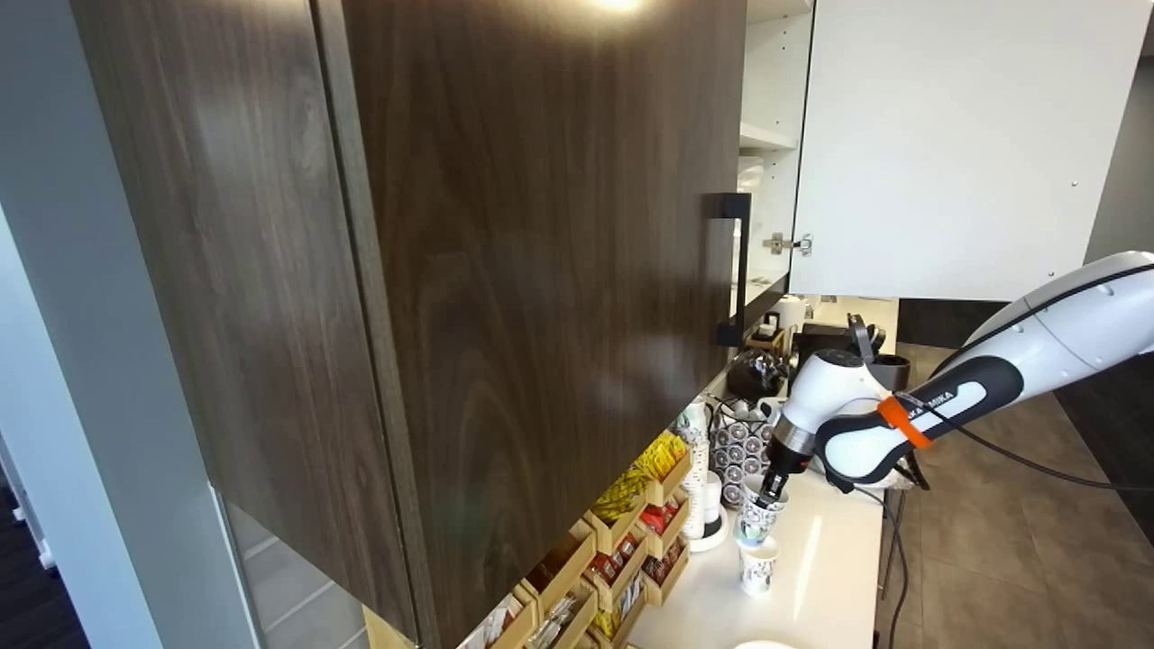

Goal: Put the cups together, the place them on the plate

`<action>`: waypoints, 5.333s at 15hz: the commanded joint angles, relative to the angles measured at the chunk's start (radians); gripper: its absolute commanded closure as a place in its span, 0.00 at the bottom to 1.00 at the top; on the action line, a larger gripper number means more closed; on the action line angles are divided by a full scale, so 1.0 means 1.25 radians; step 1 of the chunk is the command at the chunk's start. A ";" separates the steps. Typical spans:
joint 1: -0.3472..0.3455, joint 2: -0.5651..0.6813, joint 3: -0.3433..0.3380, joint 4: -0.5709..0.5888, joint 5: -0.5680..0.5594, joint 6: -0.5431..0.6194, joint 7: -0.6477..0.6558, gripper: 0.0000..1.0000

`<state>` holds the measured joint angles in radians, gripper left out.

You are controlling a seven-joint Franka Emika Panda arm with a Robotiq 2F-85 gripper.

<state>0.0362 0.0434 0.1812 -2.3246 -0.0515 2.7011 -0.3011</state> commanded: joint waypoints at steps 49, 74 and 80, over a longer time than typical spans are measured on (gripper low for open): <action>0.041 0.293 -0.088 0.135 -0.129 -0.027 0.062 0.97; 0.078 0.050 0.128 -0.157 0.096 -0.033 -0.287 0.97; 0.096 0.065 0.115 -0.163 0.074 -0.023 -0.298 0.97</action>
<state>0.1412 0.1300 0.3413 -2.5098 0.0525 2.6614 -0.6679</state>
